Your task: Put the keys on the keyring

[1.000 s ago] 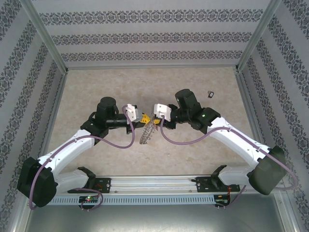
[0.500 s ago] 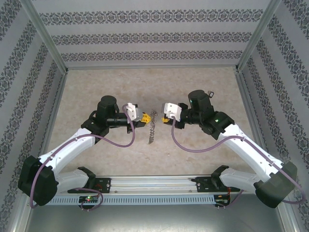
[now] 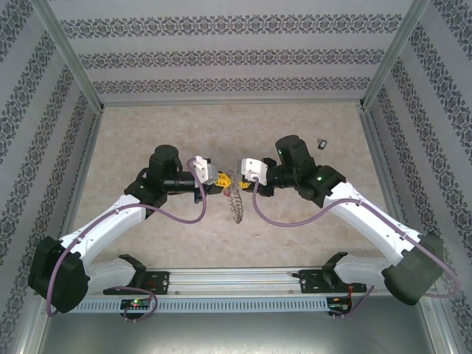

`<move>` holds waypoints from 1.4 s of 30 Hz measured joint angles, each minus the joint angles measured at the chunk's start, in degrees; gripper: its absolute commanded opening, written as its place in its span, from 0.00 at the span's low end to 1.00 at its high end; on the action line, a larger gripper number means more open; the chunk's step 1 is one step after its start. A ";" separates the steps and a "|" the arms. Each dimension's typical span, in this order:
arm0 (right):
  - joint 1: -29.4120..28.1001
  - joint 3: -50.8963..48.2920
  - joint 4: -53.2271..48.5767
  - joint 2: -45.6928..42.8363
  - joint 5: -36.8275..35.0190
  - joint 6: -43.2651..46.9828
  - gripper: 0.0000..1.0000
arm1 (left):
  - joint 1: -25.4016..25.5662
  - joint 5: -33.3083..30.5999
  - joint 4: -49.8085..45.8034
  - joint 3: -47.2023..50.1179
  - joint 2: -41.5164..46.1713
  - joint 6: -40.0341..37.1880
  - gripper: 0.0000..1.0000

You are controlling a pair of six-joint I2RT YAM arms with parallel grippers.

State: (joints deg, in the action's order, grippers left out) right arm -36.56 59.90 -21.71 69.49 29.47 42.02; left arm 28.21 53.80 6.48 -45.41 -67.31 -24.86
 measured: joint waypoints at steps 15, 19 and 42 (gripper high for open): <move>-1.79 -0.02 1.29 1.95 -2.54 -0.09 0.26 | 0.42 0.52 5.20 0.07 -2.12 5.49 0.00; -1.97 -0.31 1.36 1.68 -4.13 -0.04 0.28 | 0.90 0.68 6.80 0.07 -2.43 6.27 0.00; 1.05 -3.08 1.40 -5.11 0.44 -1.07 0.33 | 1.64 1.29 7.74 0.07 -2.54 6.32 0.00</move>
State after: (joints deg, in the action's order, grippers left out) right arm -35.51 56.82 -20.32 64.38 29.91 40.95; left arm 29.85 55.09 14.22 -45.34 -69.84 -18.55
